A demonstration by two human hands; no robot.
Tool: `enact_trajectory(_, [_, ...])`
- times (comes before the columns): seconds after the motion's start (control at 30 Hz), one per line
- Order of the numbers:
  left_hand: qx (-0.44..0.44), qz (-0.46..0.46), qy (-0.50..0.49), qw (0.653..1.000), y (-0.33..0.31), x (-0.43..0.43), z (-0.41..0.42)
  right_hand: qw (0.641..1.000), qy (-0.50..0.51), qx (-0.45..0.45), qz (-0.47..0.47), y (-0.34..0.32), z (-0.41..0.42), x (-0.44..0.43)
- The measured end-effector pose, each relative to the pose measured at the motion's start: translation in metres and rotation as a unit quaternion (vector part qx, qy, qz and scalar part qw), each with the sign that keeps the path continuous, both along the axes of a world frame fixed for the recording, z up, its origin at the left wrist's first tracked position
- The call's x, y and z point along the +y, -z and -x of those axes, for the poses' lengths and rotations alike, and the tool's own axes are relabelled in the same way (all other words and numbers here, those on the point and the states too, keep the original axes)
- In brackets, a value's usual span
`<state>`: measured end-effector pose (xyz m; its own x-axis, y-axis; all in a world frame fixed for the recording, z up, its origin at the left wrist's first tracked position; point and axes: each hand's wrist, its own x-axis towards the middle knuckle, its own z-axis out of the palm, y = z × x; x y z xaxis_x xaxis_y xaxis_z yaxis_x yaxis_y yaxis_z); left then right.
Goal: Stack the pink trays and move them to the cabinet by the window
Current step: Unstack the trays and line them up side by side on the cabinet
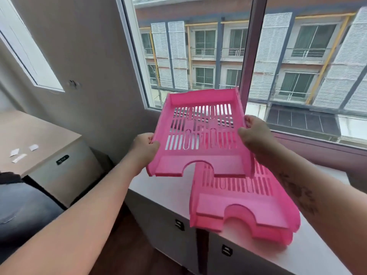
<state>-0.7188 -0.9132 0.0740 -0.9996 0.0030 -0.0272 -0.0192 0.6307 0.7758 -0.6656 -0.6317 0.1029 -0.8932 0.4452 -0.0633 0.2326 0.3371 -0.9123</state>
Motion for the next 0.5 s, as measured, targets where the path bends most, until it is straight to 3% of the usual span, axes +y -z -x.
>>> enact_trajectory(0.23, [0.019,-0.062,-0.075,0.995,0.002,-0.048,0.02,0.996,-0.063,-0.002,-0.067,-0.011,0.049,-0.043])
enact_trajectory(0.5, [0.006,-0.064,-0.092,0.994,0.051,-0.081,0.01,0.991,-0.067,-0.082,-0.081,0.043,0.059,-0.094])
